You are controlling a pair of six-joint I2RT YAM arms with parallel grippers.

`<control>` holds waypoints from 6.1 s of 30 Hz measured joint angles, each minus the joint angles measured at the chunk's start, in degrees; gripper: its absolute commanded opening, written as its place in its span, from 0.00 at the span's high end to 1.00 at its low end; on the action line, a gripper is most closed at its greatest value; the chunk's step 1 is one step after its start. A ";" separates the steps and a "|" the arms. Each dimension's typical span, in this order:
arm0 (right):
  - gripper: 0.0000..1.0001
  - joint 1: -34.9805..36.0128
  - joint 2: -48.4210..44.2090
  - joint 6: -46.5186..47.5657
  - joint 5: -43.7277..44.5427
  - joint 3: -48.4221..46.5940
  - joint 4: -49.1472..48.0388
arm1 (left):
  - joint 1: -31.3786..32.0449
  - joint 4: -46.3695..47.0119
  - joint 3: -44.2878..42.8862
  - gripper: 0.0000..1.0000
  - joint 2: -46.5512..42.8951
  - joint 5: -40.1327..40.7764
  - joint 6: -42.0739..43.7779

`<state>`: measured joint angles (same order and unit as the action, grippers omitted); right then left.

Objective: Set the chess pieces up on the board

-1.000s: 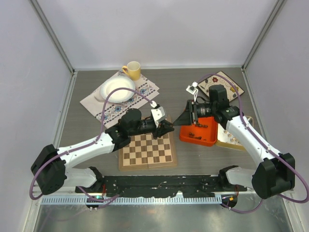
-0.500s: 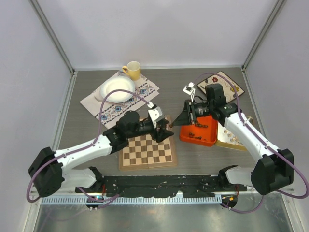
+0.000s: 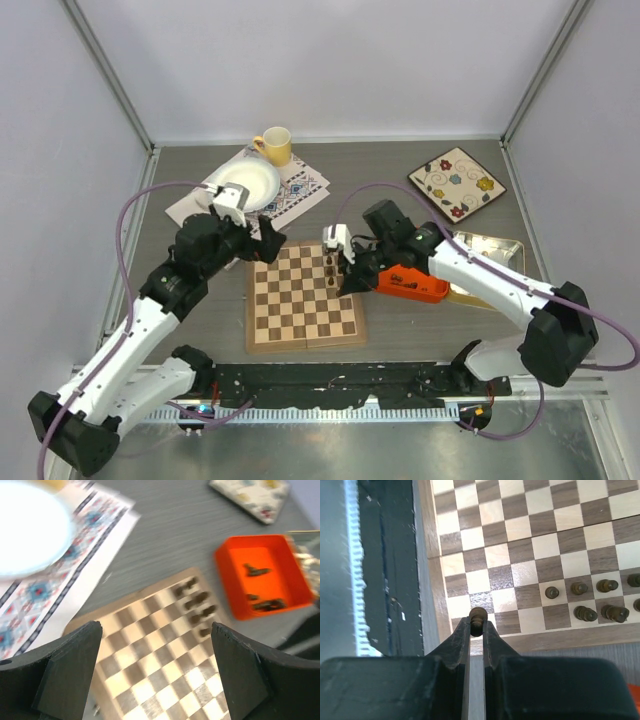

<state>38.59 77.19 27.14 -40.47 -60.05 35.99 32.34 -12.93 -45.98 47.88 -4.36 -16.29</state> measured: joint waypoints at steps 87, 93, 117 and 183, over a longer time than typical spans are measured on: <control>0.79 13.86 18.56 2.60 28.72 -4.11 -6.82 | -11.15 -16.90 3.69 0.04 -5.42 12.70 1.79; 0.81 13.86 18.56 2.67 28.74 -4.11 -6.80 | -11.15 -16.90 3.69 0.03 -5.42 12.68 1.79; 0.80 13.88 18.43 3.41 29.00 -4.11 -5.95 | -11.15 -16.90 3.69 0.04 -5.42 12.26 1.79; 0.73 -34.32 20.83 43.32 17.29 0.68 5.75 | -11.15 3.48 11.39 0.00 -5.35 -20.65 -21.00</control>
<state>4.27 98.02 70.46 -23.18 -59.37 41.74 21.19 -9.45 -34.59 42.52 -25.02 -37.30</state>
